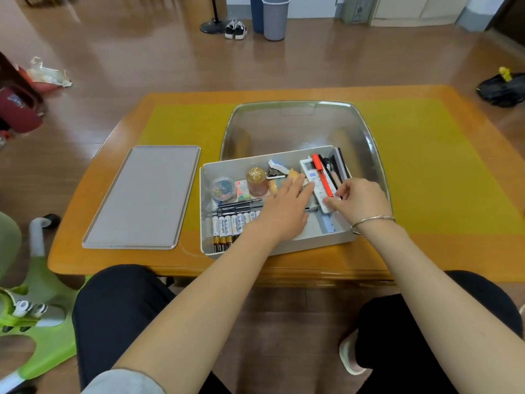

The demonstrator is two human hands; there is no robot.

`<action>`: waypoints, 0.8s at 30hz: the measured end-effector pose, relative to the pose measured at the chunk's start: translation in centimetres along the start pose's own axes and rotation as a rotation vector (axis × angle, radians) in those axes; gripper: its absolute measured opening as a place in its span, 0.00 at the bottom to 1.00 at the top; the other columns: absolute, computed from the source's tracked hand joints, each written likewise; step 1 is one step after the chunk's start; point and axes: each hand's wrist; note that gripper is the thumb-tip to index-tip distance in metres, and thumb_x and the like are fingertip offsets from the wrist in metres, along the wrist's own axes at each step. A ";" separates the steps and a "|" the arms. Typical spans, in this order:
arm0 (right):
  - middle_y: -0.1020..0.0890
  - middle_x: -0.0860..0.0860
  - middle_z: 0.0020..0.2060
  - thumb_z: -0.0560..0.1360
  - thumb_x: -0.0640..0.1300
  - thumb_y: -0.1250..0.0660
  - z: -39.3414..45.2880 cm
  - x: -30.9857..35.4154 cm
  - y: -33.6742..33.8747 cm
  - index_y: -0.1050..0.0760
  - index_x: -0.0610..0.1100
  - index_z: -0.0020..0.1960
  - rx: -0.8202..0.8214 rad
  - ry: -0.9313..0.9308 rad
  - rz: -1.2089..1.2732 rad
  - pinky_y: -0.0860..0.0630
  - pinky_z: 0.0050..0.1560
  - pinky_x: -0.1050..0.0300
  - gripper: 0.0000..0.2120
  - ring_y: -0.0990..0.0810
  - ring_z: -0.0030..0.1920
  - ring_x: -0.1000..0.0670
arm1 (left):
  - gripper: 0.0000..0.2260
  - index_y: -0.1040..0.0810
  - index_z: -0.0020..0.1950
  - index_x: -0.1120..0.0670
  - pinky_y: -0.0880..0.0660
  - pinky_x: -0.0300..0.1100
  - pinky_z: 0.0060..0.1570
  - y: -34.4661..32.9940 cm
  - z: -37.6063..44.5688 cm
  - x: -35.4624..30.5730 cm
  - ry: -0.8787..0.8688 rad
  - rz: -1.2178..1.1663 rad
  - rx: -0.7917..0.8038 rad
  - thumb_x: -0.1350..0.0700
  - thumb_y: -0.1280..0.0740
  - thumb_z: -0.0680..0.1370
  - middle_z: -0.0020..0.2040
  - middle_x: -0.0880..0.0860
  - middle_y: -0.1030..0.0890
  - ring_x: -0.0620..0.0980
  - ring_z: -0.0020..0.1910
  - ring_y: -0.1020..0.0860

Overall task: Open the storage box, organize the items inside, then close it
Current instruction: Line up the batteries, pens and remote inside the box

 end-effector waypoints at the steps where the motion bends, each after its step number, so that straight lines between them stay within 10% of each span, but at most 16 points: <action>1: 0.23 0.52 0.33 0.68 0.54 0.26 0.1 0.1 0.0 0.28 0.49 0.36 0.003 -0.002 -0.001 0.27 0.36 0.58 0.13 0.23 0.36 0.50 | 0.30 0.52 0.79 0.52 0.45 0.58 0.72 -0.1 0.2 -0.1 0.002 0.015 0.014 0.53 0.40 0.81 0.79 0.53 0.55 0.54 0.78 0.56; 11: 0.18 0.47 0.35 0.68 0.43 0.28 0.5 0.3 -0.6 0.22 0.44 0.35 -0.008 -0.023 0.034 0.24 0.39 0.58 0.05 0.21 0.36 0.48 | 0.29 0.52 0.79 0.52 0.46 0.58 0.73 -0.6 0.3 0.1 0.008 -0.022 0.067 0.52 0.41 0.82 0.79 0.53 0.53 0.56 0.78 0.55; 18: 0.17 0.47 0.36 0.70 0.41 0.30 0.0 1.5 -0.3 0.17 0.42 0.44 -0.066 0.152 0.101 0.24 0.41 0.59 0.05 0.21 0.37 0.49 | 0.26 0.44 0.77 0.56 0.37 0.51 0.70 0.9 -1.5 2.1 0.145 -0.237 -0.405 0.57 0.39 0.81 0.75 0.56 0.38 0.55 0.72 0.39; 24: 0.17 0.46 0.41 0.70 0.41 0.32 -0.4 4.5 -1.2 0.17 0.44 0.46 0.036 0.380 -0.005 0.28 0.48 0.56 0.07 0.21 0.44 0.44 | 0.20 0.33 0.73 0.47 0.38 0.51 0.61 1.6 -4.3 6.3 0.286 0.004 -0.451 0.58 0.40 0.81 0.69 0.50 0.28 0.54 0.68 0.35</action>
Point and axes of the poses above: each hand's wrist, its own z-axis towards the middle knuckle, its own y-axis out of the back of the hand, x = y × z
